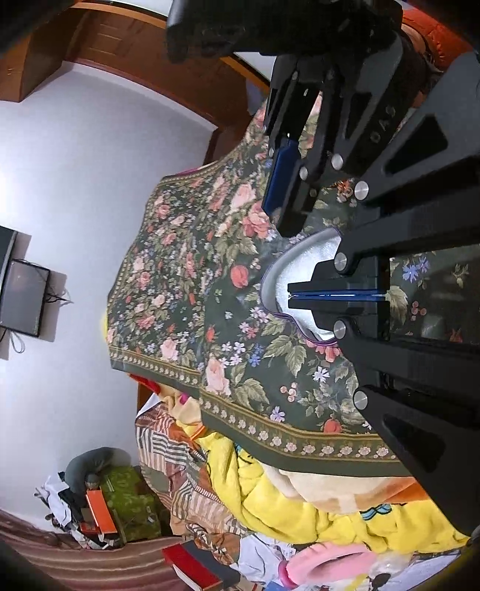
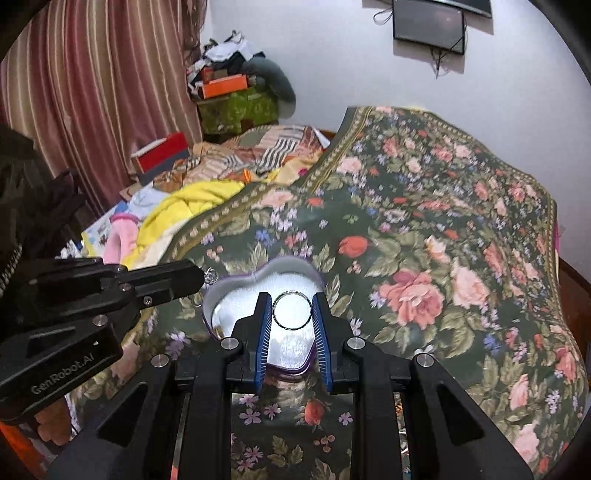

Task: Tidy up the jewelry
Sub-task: 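Lower the ring into the tin and open the left gripper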

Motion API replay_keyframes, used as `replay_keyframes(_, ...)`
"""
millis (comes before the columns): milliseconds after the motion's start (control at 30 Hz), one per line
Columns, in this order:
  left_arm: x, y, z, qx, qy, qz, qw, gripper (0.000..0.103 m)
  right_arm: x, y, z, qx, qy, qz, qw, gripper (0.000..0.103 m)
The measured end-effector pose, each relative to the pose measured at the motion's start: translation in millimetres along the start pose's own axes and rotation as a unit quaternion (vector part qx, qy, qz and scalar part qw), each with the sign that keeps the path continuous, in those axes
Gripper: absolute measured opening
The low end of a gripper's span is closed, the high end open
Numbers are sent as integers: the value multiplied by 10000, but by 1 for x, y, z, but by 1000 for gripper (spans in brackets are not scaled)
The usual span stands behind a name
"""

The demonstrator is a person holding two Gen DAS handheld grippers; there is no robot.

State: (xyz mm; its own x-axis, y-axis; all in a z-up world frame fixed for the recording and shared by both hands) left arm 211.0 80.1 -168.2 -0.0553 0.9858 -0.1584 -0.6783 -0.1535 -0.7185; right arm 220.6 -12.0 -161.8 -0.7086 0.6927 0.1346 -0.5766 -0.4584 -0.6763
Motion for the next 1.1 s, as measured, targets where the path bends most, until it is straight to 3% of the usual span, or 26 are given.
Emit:
replay_keyframes(267,-2,5,-19,263,199,-26,9995,0,-4,6,-14,171,-59,14,9998,20)
replay_keyframes(733,1,3,-29,331,70,-39,9994,0,2,9,-18,291,-170,150,9993,21)
replay_keyframes(833,2,2,-27,316,1,-67,9995,0,0,9,-17,283,-134,125,9994,25)
replay_keyframes(1033,3,3,-23,289,-150,-117,9994,5,-2,9,-10,223,-109,62,9997,26)
replay_keyframes(1100,4,4,-22,293,-180,-116,9993,12,-3,9,-7,206,-81,47,9997,26)
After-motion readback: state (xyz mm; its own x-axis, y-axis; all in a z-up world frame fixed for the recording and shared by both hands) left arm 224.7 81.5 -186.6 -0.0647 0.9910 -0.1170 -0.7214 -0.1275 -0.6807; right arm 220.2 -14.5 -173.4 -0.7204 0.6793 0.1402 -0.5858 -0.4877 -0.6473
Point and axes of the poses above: each gripper's, at about its wrist camera, not at the fingertips, and z roughly against the way its jaws point, x to its left, y to its underside, the point moved 8 cm from there along -z, roughly the way its jaws point, and after that the axes turned 5 degrees about -y, right-handed, at the moved point
